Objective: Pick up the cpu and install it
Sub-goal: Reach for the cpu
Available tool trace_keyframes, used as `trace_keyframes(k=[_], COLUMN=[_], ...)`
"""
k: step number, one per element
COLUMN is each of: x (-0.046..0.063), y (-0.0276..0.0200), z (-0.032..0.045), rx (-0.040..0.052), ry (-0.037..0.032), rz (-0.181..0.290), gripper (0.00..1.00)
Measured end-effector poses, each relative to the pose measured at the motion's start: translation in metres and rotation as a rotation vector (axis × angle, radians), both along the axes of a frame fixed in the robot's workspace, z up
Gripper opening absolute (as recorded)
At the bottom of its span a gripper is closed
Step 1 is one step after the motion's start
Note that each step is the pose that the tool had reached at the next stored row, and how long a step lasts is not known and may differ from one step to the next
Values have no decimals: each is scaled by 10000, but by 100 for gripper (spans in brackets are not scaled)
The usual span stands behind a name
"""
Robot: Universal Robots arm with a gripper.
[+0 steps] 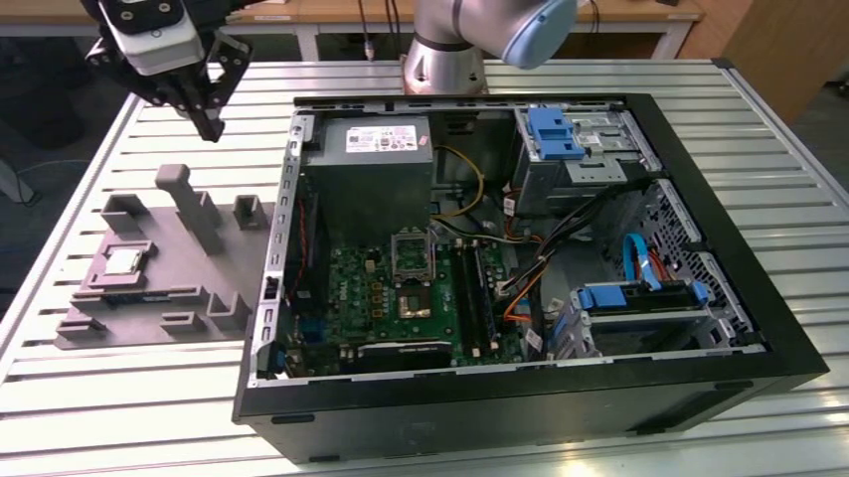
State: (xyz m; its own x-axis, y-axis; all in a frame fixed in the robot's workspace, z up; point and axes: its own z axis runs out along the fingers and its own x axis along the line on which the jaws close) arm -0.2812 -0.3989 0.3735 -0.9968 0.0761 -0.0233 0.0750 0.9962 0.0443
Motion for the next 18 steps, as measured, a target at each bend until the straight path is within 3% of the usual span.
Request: trace_keyframes(k=[9, 18], x=[-287, -466], y=[1, 1], z=[-23, -48], rx=[0, 0], ry=[1, 10], rz=[-1, -1], gripper=[11, 11])
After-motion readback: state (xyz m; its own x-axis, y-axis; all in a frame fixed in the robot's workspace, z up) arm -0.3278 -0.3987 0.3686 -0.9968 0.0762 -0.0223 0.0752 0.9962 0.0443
